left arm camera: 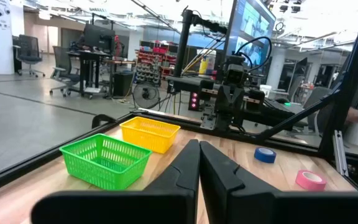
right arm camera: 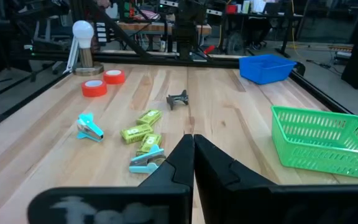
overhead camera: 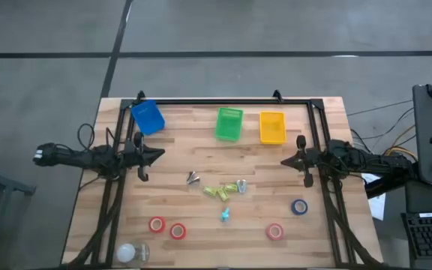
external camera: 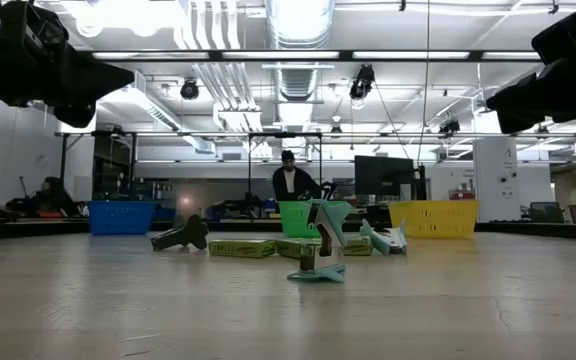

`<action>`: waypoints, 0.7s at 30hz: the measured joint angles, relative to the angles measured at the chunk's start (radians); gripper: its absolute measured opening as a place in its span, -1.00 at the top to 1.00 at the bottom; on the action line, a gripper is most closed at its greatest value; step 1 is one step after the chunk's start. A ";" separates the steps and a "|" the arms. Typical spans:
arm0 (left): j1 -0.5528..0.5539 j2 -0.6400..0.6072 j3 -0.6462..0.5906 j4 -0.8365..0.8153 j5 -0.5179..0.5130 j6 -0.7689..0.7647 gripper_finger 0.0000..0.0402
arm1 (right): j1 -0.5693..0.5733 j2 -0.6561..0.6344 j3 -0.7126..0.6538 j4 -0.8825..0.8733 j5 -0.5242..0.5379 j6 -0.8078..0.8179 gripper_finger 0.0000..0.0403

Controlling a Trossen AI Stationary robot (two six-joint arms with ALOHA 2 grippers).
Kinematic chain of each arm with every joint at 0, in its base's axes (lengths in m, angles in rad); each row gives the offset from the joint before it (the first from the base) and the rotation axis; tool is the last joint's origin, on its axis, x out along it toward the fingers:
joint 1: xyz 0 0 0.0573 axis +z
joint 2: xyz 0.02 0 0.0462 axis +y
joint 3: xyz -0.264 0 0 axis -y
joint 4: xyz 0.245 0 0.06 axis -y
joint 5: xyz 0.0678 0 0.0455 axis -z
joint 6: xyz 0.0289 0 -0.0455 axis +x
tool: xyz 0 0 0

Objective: Pick and place Stapler, Stapler remover, tape

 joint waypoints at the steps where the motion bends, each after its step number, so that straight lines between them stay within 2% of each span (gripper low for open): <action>1: 0.000 0.000 0.000 0.000 0.000 0.000 0.93 | 0.000 0.000 0.000 0.000 0.000 0.000 0.96; 21: 0.000 0.000 0.000 0.000 0.000 0.000 0.93 | 0.000 0.000 0.000 0.008 0.001 -0.015 0.96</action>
